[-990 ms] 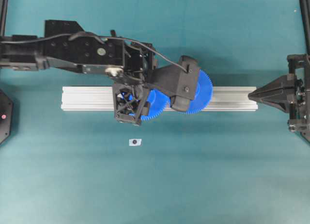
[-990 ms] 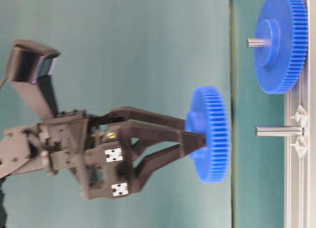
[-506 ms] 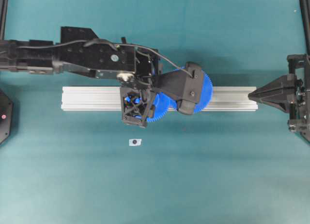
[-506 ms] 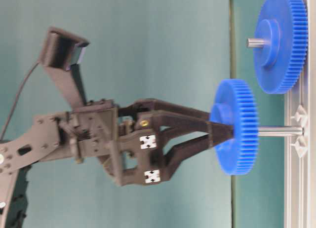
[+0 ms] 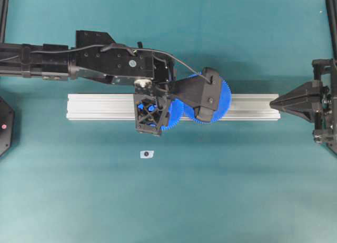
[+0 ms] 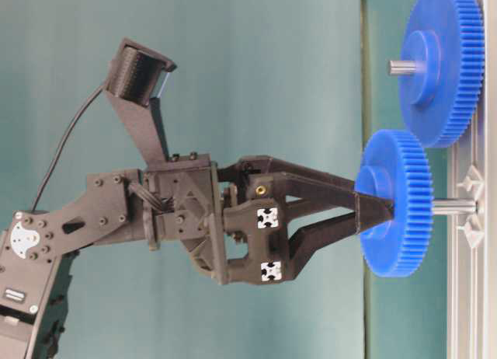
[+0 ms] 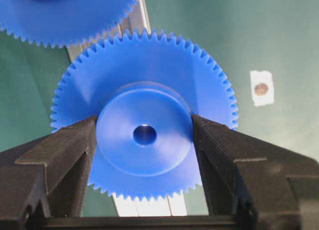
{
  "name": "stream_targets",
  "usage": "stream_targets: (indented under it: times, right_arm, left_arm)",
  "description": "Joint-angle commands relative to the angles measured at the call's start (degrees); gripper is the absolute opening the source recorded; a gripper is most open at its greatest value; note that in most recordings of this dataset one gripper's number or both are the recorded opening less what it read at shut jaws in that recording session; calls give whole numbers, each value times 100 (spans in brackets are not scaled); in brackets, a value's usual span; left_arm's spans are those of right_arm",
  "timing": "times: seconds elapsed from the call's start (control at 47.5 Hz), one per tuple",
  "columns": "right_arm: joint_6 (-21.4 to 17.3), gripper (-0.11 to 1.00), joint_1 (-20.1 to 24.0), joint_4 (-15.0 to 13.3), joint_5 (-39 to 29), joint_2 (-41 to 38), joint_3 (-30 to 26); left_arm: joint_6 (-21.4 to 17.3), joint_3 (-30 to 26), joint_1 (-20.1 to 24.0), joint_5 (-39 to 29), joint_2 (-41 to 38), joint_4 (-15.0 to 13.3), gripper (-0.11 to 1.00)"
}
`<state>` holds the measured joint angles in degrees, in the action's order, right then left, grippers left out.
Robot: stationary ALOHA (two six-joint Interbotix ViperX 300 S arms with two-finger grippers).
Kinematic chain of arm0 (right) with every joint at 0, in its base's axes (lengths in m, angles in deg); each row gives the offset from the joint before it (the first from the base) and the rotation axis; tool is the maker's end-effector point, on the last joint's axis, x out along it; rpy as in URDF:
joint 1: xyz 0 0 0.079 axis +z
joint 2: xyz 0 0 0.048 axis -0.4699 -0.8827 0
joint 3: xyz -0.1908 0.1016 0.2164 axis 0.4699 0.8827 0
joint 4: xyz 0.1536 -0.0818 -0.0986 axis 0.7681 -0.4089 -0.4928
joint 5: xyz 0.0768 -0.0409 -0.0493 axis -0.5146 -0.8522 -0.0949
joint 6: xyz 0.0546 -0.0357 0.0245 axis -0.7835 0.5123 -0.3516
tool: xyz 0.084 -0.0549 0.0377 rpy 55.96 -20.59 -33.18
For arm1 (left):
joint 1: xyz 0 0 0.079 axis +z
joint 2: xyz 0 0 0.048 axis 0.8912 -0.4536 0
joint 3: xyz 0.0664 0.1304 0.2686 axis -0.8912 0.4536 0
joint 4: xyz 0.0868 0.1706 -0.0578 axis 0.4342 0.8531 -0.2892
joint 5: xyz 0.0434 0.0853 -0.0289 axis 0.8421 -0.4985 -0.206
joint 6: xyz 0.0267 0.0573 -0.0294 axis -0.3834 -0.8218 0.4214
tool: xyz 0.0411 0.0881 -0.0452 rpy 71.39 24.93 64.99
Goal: Find the location of the shaft and insert the small gear.
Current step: 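Align the held gear's bore with the bare metal shaft, then push the blue gear onto the shaft beside the large gear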
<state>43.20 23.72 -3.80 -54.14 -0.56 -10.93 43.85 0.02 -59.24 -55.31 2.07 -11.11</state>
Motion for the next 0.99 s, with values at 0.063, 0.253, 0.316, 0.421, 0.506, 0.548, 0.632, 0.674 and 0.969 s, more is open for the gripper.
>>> stream_targets:
  times: [0.063, 0.253, 0.316, 0.421, 0.506, 0.548, 0.632, 0.674, 0.969]
  right_arm:
    - [-62, 2, -18, 0, 44, -35, -53]
    - [-70, 2, -18, 0, 53, -35, -62]
    - [-70, 2, -9, 0, 53, -35, -62]
    - [-70, 2, -18, 0, 44, -26, -53]
    - [-70, 2, -18, 0, 44, -35, -62]
    - [-70, 2, -18, 0, 53, -35, -62]
    - [-79, 2, -18, 0, 44, -35, -62]
    - [-79, 2, -18, 0, 53, -26, -62]
    - [-70, 2, -18, 0, 44, -18, -62]
  left_arm:
    - [-9, 79, 18, 79, 88, 26, 64]
    - [0, 246, 18, 264, 114, 26, 64]
    - [-9, 246, 44, 264, 114, 26, 64]
    - [-9, 272, 123, 264, 114, 26, 64]
    - [-9, 308, 202, 255, 132, 26, 64]
    - [-18, 316, 246, 255, 132, 26, 64]
    - [-53, 343, 325, 264, 141, 26, 64]
    - [-88, 360, 360, 264, 141, 26, 64]
    - [-193, 396, 483, 255, 149, 26, 64]
